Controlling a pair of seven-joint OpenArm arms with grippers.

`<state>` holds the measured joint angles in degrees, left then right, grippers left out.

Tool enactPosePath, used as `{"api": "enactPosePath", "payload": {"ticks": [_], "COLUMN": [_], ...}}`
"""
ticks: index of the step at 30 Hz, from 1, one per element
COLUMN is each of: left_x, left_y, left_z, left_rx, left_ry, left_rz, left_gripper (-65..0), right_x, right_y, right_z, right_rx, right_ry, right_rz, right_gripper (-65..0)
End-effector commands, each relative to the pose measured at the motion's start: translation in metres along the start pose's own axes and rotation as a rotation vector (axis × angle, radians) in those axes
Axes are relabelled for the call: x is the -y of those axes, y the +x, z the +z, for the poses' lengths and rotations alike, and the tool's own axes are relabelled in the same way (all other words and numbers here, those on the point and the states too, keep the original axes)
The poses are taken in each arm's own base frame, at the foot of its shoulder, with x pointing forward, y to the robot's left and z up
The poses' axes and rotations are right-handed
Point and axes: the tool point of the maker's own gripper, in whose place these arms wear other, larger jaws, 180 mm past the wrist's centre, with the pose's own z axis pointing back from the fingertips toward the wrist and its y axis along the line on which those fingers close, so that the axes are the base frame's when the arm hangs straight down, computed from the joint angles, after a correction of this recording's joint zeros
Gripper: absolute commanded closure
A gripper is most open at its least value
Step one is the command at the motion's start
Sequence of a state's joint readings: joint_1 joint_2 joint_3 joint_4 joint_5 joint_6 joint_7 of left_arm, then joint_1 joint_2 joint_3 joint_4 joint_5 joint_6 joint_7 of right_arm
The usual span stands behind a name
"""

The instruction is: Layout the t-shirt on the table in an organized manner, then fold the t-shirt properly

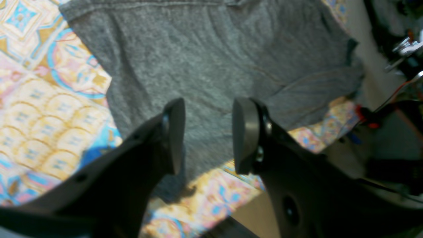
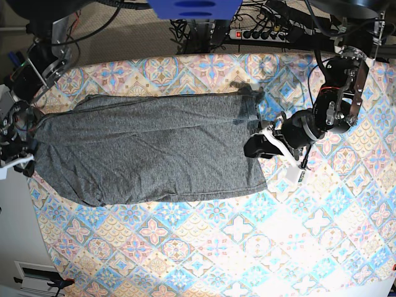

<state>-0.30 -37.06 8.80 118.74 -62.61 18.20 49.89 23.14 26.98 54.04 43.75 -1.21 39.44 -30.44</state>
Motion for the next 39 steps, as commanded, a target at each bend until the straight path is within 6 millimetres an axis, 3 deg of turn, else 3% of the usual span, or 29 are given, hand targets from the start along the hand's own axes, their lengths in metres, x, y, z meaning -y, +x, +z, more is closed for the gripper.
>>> {"api": "enactPosePath", "payload": {"ticks": [1, 4, 6, 8, 10, 13, 17, 22, 26, 31, 39], "left_x": [0.008, 0.016, 0.019, 0.018, 0.017, 0.014, 0.013, 0.015, 0.014, 0.014, 0.014], "left_y": [0.002, -0.019, -0.033, -0.044, -0.052, -0.059, -0.060, -0.061, -0.061, -0.062, -0.062], "left_z": [0.003, 0.001, -0.001, -0.001, -0.001, 0.001, 0.001, 0.001, 0.000, 0.000, 0.000], "left_rx": [0.005, -0.056, -0.091, -0.115, -0.132, -0.148, -0.151, -0.154, -0.155, -0.158, -0.157], "left_ry": [-0.026, -0.053, -0.064, -0.062, -0.057, -0.049, -0.047, -0.051, -0.050, -0.050, -0.049], "left_rz": [-0.002, 0.039, 0.066, 0.085, 0.097, 0.103, 0.104, 0.107, 0.108, 0.109, 0.109], "left_gripper": [-24.2, -24.3, -24.3, -24.3, -24.3, -24.3, -24.3, -24.3, -24.3, -24.3, -24.3], "right_x": [0.002, 0.003, 0.009, 0.025, 0.042, 0.059, 0.062, 0.063, 0.044, 0.041, 0.026], "right_y": [0.033, 0.034, 0.033, 0.017, 0.023, 0.024, -0.009, -0.026, -0.052, -0.072, -0.092], "right_z": [0.003, 0.005, 0.012, 0.029, 0.051, 0.079, 0.091, 0.092, 0.080, 0.082, 0.078], "right_rx": [0.090, 0.094, 0.094, 0.080, 0.111, 0.130, 0.100, 0.082, 0.064, 0.077, 0.048], "right_ry": [0.004, 0.000, -0.018, -0.064, -0.121, -0.187, -0.211, -0.215, -0.178, -0.196, -0.178], "right_rz": [0.010, 0.011, 0.035, 0.057, 0.089, 0.136, 0.102, 0.067, 0.005, -0.096, -0.127], "right_gripper": [-23.8, -24.3, -28.3, -33.8, -37.5, -37.7, -37.7, -37.7, -37.7, -37.7, -37.7]}}
